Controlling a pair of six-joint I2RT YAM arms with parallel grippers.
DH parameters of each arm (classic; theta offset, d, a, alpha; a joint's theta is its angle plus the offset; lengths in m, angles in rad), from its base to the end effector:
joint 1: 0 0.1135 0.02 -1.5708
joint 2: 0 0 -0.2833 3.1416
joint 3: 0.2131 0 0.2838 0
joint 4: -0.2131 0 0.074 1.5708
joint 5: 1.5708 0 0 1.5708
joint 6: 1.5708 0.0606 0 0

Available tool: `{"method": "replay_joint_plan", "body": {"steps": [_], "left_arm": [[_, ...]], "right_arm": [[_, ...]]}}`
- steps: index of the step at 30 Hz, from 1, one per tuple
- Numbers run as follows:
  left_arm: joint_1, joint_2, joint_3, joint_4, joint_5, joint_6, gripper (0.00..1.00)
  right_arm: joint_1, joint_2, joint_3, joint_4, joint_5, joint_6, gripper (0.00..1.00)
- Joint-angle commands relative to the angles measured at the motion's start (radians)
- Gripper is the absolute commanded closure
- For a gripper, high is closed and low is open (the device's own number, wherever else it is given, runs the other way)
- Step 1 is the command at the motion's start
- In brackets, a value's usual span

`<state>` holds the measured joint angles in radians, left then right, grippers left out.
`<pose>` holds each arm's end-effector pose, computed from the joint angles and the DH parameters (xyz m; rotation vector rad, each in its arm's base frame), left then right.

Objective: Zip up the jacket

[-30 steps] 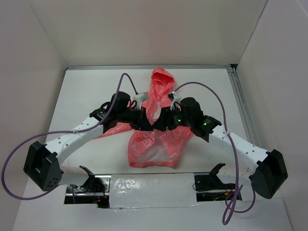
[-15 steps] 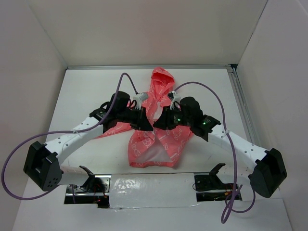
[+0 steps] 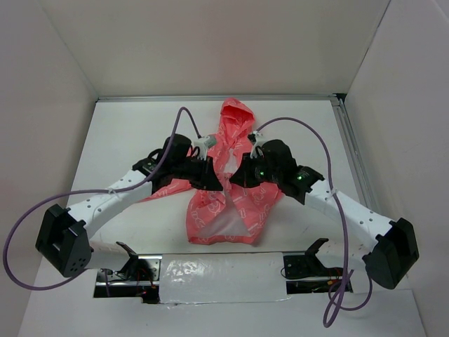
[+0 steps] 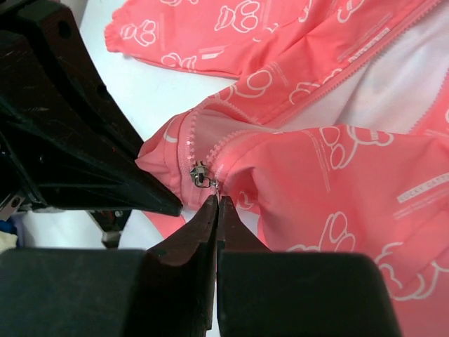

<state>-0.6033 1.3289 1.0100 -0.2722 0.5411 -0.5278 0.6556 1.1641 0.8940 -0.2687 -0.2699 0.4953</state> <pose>0.2614 -0.2180 0.2884 0.4281 2.2930 -1.1997 0.2319 0.1987 0.2896 -0.3507 2.2154 0.9451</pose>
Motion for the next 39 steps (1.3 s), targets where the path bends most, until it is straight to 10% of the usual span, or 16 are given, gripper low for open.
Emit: {"method": "replay_joint_plan", "body": {"steps": [1,8,26,39], "left_arm": [[0.000,0.006,0.032,0.016,-0.001,0.003,1.00],[-0.003,0.018,0.033,0.008,0.007,0.026,1.00],[-0.099,-0.095,-0.143,-0.103,0.149,-0.095,1.00],[-0.135,-0.322,-0.283,-0.199,0.240,-0.098,1.00]], "right_arm": [[-0.004,-0.030,0.039,-0.075,0.072,-0.029,1.00],[0.025,-0.047,0.048,-0.058,0.081,-0.041,1.00],[0.263,0.226,0.328,-0.262,1.034,-0.061,1.00],[0.052,0.602,0.535,0.000,0.991,-0.152,1.00]]}}
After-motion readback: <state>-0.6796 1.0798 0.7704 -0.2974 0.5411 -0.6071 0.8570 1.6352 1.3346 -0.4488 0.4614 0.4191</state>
